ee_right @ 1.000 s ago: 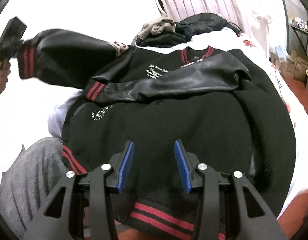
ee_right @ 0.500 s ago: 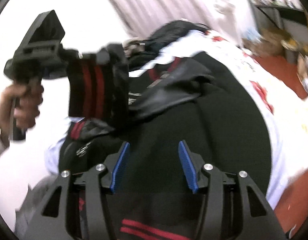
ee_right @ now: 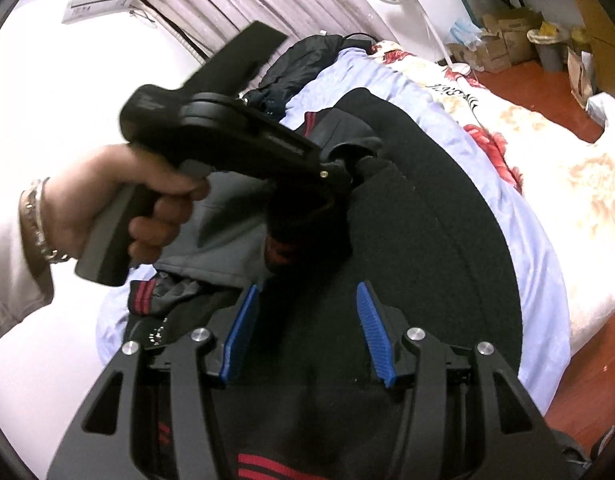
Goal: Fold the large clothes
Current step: 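Fold the held sleeve across the jacket body with the left gripper and release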
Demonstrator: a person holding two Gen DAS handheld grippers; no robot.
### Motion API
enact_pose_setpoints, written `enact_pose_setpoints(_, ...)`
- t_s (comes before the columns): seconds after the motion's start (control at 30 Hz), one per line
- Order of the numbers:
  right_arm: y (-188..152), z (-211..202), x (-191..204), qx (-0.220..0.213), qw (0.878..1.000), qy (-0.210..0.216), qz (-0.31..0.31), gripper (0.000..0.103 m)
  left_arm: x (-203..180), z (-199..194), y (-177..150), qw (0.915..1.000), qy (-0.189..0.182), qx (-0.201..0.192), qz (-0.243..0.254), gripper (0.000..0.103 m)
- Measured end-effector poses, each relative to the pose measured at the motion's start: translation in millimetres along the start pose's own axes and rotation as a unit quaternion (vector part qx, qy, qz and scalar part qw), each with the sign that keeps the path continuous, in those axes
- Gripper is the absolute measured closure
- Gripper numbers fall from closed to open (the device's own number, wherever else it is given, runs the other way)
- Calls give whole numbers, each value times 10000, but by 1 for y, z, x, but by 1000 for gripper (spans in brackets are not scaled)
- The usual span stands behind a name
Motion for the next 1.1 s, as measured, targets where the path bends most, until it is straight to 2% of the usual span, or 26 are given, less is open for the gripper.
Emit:
enact_pose_setpoints(0.07,-1,-1,5,37,9998,187,-62,51,-4,-15,-3,9998,-53,-171,57,76)
enact_pose_setpoints(0.1,-1,-2,11,40,9996,233,-171,51,-4,-22,-4,9996,-180,-222,31,66)
enact_pose_setpoints(0.13,0,-5,18,20,9991,325,-280,51,-3,-30,-8,9990,-369,-236,7,60)
enact_pose_setpoints(0.2,4,-11,30,-23,9978,519,-419,51,-3,-44,-16,9983,-494,-275,130,54)
enact_pose_setpoints(0.3,15,-14,47,-54,9965,701,-448,51,4,-70,-33,9967,-571,-540,177,43)
enact_pose_setpoints(0.43,34,-3,68,6,9951,852,-502,51,29,-100,-60,9935,-511,-1018,36,41)
enact_pose_setpoints(0.47,40,5,72,75,9953,785,-555,51,41,-106,-69,9926,-369,-1152,-52,41)
enact_pose_setpoints(0.5,46,14,74,147,9957,670,-615,58,52,-109,-74,9918,-176,-1256,-130,41)
enact_pose_setpoints(0.53,51,24,75,231,9961,476,-707,68,69,-112,-84,9900,90,-1383,-254,41)
enact_pose_setpoints(0.57,55,34,74,316,9960,263,-797,72,82,-112,-90,9883,292,-1454,-345,41)
enact_pose_setpoints(0.67,62,71,57,700,9927,-439,-878,87,129,-113,-109,9777,917,-1755,-700,41)
enact_pose_setpoints(0.7,63,79,48,805,9910,-656,-849,101,144,-112,-114,9740,1028,-1854,-800,41)
enact_pose_setpoints(0.77,58,95,21,1041,9886,-868,-659,103,172,-108,-120,9678,1235,-1957,-986,42)
enact_pose_setpoints(0.83,49,104,-2,1235,9897,-639,-332,103,202,-102,-122,9639,1366,-1972,-1159,44)
enact_pose_setpoints(0.9,46,106,-5,1249,9891,-660,-408,103,228,-97,-121,9606,1509,-1964,-1261,51)
enact_pose_setpoints(0.97,48,108,0,1272,9869,-806,-577,103,255,-96,-119,9519,1737,-2093,-1410,51)
enact_pose_setpoints(1.03,49,111,0,1330,9857,-842,-608,103,280,-99,-119,9346,2084,-2357,-1660,51)
enact_pose_setpoints(1.07,50,111,-1,1347,9859,-815,-570,103,288,-99,-123,9309,2066,-2446,-1758,51)
enact_pose_setpoints(1.1,50,111,-2,1360,9864,-775,-507,103,302,-97,-121,9297,1835,-2559,-1910,51)
Point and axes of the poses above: each gripper's, at about its wrist camera, not at the fingertips, and z roughly the way its jaws point, x to its left, y to its top, the point moved 2 cm from there along z, roughly the way its jaws point, and after that the axes turned 12 degrees about -y, right-handed, at the moved point
